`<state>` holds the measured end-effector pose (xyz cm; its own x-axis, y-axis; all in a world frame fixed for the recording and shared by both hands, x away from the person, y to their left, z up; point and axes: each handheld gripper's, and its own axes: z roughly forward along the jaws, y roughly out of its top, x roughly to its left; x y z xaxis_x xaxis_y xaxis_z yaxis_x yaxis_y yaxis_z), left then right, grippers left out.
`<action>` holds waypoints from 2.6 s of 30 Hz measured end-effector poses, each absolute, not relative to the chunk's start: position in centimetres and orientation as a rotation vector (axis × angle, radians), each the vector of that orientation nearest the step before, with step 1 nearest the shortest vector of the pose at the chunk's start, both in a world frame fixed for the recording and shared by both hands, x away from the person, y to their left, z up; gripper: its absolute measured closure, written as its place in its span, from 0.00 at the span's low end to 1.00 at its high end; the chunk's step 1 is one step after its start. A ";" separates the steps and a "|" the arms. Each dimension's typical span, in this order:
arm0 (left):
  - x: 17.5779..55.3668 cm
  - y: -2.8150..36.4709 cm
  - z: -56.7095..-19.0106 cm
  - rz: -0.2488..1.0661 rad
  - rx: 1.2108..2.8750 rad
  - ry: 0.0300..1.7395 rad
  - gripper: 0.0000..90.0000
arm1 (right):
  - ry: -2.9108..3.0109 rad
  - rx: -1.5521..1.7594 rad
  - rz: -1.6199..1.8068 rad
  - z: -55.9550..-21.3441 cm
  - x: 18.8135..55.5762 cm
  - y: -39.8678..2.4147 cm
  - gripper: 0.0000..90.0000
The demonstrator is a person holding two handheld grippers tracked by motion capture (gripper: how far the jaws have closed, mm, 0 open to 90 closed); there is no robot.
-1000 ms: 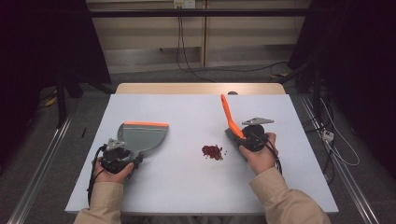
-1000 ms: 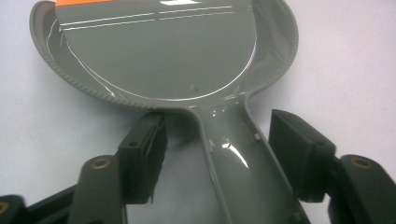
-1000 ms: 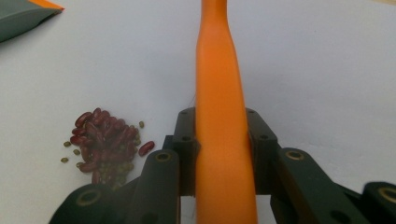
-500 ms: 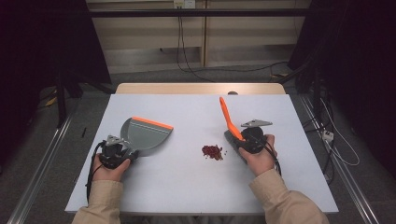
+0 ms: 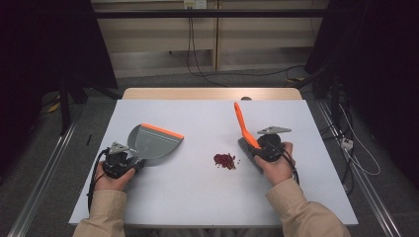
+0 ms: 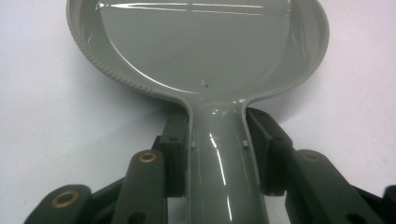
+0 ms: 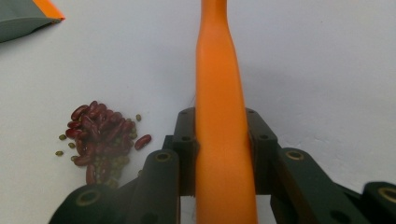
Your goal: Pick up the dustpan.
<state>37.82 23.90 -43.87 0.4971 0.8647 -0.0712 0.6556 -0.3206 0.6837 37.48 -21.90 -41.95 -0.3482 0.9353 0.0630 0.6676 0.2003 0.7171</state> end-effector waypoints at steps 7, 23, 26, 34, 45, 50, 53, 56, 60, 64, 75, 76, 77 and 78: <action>38.7 23.0 -43.8 0.418 2.153 1.243 0.58 | 2.105 1.498 0.939 -41.9 37.6 -22.0 0.79; 38.5 22.8 -43.0 0.409 2.216 1.155 0.71 | 2.103 1.492 0.955 -42.0 37.6 -22.2 0.79; 38.0 22.5 -42.5 0.384 2.223 1.110 0.71 | 2.097 1.490 0.963 -41.9 37.5 -22.3 0.79; 35.8 21.3 -40.9 0.300 2.256 0.937 0.71 | 2.066 1.459 0.994 -41.5 37.5 -22.5 0.79; 34.0 19.5 -40.7 0.189 2.315 0.759 0.71 | 2.053 1.448 0.997 -41.3 37.6 -22.6 0.79; 33.5 19.0 -41.2 0.136 2.341 0.726 0.71 | 2.057 1.431 0.998 -41.3 37.7 -22.3 0.79; 33.3 18.5 -41.6 0.117 2.359 0.707 0.71 | 2.055 1.427 1.003 -41.3 37.7 -22.1 0.79; 33.2 17.9 -42.0 0.101 2.382 0.692 0.70 | 2.056 1.414 0.998 -41.3 37.8 -21.8 0.79; 33.1 17.1 -42.3 0.084 2.400 0.654 0.70 | 2.068 1.411 1.003 -41.6 37.9 -21.2 0.79; 33.1 16.7 -42.4 0.071 2.401 0.632 0.70 | 2.083 1.383 0.986 -42.0 37.9 -20.7 0.79; 33.1 15.9 -42.7 0.039 2.421 0.583 0.70 | 2.111 1.300 0.956 -42.6 37.5 -19.3 0.79; 33.1 15.8 -42.7 0.038 2.410 0.599 0.70 | 2.113 1.297 0.951 -42.6 37.5 -19.2 0.79; 33.1 15.8 -42.8 0.038 2.409 0.597 0.70 | 2.115 1.293 0.951 -42.6 37.4 -19.1 0.79; 33.1 15.8 -42.8 0.038 2.408 0.599 0.70 | 2.118 1.288 0.948 -42.6 37.4 -19.1 0.79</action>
<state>33.09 15.75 -42.77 0.8952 0.4289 -0.1212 0.4099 -0.6859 0.6013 37.39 -19.06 -42.57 -0.4397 0.8969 -0.0479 0.5620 0.3163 0.7643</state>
